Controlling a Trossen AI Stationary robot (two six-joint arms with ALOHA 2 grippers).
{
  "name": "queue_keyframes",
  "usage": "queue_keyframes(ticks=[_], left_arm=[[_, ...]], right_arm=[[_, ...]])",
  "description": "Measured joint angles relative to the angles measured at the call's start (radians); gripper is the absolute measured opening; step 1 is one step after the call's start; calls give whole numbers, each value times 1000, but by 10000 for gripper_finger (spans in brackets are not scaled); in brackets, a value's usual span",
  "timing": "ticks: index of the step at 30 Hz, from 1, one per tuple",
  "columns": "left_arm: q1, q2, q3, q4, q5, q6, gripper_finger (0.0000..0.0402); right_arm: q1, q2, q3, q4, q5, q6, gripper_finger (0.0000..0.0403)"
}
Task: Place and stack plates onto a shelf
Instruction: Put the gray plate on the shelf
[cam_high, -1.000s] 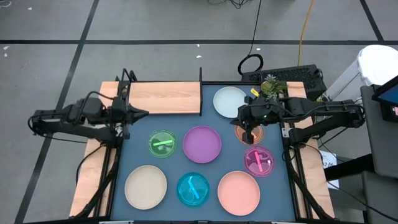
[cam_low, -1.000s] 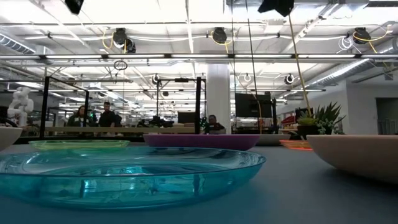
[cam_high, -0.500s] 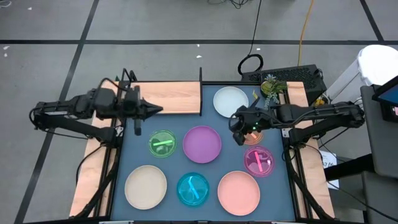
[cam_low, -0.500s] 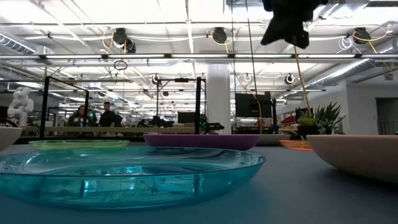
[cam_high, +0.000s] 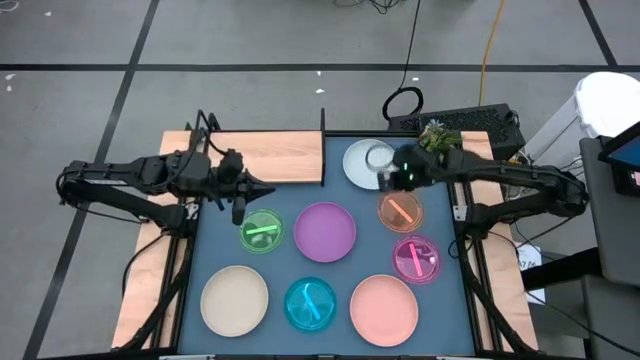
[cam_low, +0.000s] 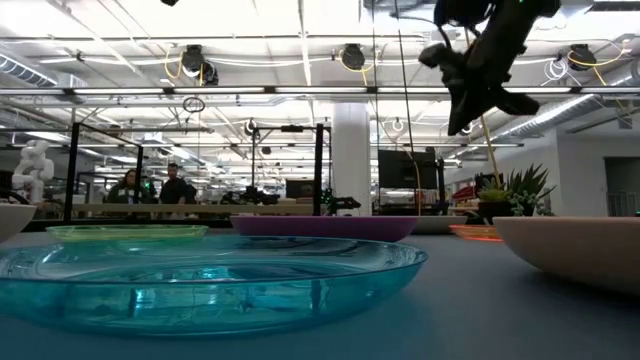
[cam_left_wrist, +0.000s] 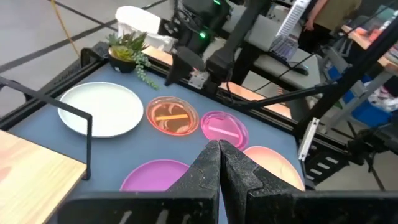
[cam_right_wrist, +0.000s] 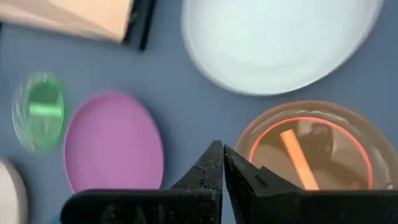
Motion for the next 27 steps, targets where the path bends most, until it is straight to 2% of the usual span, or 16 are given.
queue_keyframes(ticks=[6, 12, 18, 27], left_arm=[[0, 16, 0, -4, -42, -28, 3], [1, 16, -1, -9, -67, -73, 3], [1, 15, -1, -9, -79, -84, 3], [1, 15, -1, -9, -118, -117, 3]], right_arm=[[-212, 15, 0, -2, -110, -106, 0], [-356, 20, 0, -2, -176, -200, 0], [-438, 84, -13, 25, -234, -297, 0], [-503, 210, -32, 104, -235, -326, 14]])
